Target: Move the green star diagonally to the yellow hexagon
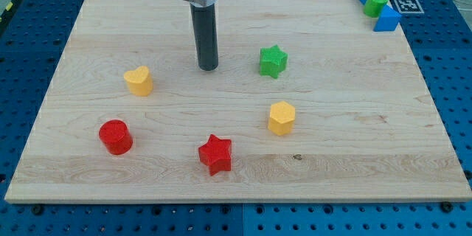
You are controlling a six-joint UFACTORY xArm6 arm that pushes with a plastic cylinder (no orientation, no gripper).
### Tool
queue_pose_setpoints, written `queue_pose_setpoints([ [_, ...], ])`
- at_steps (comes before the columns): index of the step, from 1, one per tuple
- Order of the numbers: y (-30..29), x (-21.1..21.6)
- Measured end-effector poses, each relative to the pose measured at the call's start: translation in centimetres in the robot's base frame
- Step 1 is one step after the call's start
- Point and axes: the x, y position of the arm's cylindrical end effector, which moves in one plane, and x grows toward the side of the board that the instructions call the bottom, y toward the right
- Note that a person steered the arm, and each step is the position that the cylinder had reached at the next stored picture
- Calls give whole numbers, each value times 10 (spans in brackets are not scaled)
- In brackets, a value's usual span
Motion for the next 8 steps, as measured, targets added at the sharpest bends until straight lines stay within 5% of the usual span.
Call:
queue_pose_setpoints([
  [8,68,-3],
])
